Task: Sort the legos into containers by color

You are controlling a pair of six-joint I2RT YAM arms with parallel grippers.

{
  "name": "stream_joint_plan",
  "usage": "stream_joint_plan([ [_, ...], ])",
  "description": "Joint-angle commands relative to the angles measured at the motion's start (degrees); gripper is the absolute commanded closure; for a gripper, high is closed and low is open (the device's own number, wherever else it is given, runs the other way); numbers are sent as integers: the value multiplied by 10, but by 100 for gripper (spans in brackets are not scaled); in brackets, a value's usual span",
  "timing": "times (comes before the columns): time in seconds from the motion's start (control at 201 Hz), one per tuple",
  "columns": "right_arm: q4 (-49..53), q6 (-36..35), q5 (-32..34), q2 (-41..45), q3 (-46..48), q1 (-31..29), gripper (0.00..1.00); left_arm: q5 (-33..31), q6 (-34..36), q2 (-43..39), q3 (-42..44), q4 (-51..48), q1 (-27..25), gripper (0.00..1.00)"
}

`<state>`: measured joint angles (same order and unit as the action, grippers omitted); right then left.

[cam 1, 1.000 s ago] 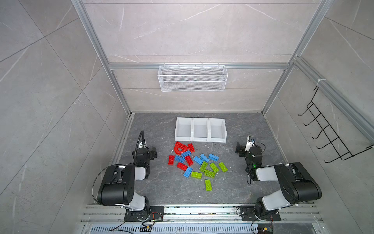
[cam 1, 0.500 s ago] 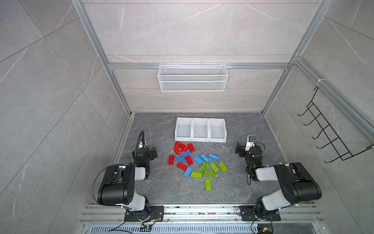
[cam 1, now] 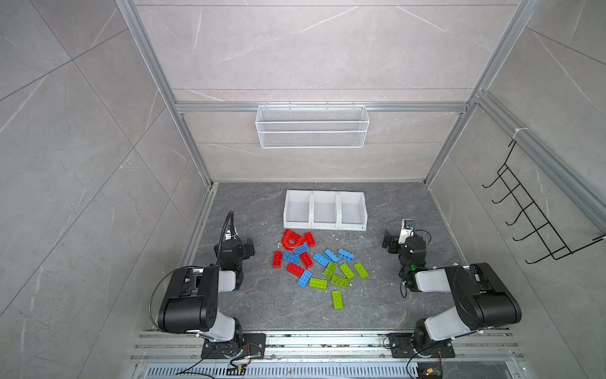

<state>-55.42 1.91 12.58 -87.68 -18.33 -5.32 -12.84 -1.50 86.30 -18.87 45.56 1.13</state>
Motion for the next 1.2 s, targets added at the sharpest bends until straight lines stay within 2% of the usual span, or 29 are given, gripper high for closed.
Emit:
stream_joint_plan([
  [0.0,9,8,-6,2,-10,0,0,9,-5,-4,-15,33,2,0],
  [0.124,2,3,-4,9,-9,1,0,9,-4,-6,-13,33,2,0],
  [0.199,77,1,-8,55,-27,0,1,10,1,-15,-18,29,0,0],
  [0.323,261,3,-25,141,-93,-19,8,20,9,-106,-82,-178,-19,0],
  [0.388,373,45,-85,181,-140,-26,10,19,-22,-145,-116,-256,-42,0],
  [0.443,468,61,-127,189,-189,-44,11,42,-44,-179,-127,-285,-70,0],
  [0.513,599,36,-179,171,-255,-79,13,49,-62,-218,-136,-321,-126,0],
  [0.637,757,-16,-200,116,-324,-163,15,51,-106,-268,-113,-339,-223,0],
  [0.712,793,-39,-190,80,-339,-204,17,25,-96,-285,-91,-342,-273,0],
  [0.761,805,-51,-195,59,-346,-218,19,5,-96,-295,-76,-343,-287,0],
  [0.881,823,-67,-173,14,-359,-248,21,-41,-103,-328,-30,-309,-287,0],
  [0.965,825,-71,-155,-10,-364,-259,22,-69,-102,-352,-24,-319,-286,0],
  [1.105,828,-74,-143,-49,-390,-268,26,-71,-105,-384,-18,-335,-286,0],
  [1.199,842,-80,-139,-85,-416,-269,32,-80,-104,-394,-14,-336,-286,0],
])
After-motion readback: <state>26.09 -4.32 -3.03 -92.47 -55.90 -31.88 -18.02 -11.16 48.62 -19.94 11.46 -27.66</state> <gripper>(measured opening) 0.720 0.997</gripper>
